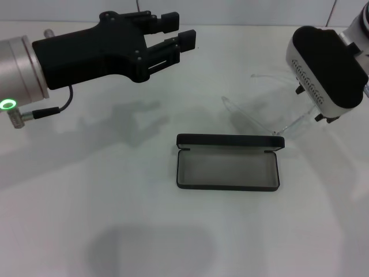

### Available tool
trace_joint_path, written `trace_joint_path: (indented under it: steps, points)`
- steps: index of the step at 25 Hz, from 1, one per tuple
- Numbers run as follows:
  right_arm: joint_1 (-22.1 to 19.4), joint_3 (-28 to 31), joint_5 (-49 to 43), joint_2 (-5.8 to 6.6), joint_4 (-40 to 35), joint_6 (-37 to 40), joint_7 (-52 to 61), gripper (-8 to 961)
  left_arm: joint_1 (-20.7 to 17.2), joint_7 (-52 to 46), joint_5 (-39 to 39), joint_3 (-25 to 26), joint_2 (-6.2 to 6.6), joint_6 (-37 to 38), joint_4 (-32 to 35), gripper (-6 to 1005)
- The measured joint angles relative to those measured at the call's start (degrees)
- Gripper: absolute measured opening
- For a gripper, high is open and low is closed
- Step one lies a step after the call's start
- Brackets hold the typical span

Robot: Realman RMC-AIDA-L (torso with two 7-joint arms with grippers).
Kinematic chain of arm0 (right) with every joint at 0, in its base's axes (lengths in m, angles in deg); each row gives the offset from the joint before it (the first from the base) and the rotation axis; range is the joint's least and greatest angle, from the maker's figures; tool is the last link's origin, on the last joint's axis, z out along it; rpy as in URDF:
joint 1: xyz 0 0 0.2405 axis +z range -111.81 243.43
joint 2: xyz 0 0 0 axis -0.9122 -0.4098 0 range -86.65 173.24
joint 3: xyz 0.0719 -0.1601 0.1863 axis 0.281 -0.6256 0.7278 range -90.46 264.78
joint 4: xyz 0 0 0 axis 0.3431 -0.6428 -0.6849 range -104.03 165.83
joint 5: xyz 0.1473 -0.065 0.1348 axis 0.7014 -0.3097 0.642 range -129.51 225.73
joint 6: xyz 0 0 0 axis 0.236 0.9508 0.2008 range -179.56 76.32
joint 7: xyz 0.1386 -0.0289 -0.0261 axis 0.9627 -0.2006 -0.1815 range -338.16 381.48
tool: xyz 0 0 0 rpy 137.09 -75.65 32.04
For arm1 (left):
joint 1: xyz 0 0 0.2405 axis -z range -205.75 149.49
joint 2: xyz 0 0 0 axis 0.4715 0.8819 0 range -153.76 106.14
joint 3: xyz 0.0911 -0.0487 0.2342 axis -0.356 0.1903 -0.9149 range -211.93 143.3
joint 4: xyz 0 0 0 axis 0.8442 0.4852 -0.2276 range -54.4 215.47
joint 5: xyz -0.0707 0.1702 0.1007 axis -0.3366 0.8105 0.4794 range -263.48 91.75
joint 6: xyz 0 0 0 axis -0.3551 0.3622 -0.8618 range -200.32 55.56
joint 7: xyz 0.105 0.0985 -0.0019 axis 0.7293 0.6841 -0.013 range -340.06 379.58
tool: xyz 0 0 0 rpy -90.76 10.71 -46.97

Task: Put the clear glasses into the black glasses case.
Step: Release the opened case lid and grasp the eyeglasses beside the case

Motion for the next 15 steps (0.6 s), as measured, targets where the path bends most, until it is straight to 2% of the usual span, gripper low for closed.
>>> trace_joint_path:
  steps: [8,15]
  points:
    - [0.26,-3.06,1.64,-0.22,3.98,-3.58,-0.39,542,0.73,1.17,-1.10,0.78,0.03,0.30,-2.28,412]
    - [2.61,-3.46,3.14,-0.23,8.41,-5.05,-0.54,515,0.17,1.21,-1.16,0.80,0.08,0.63,-2.56,411]
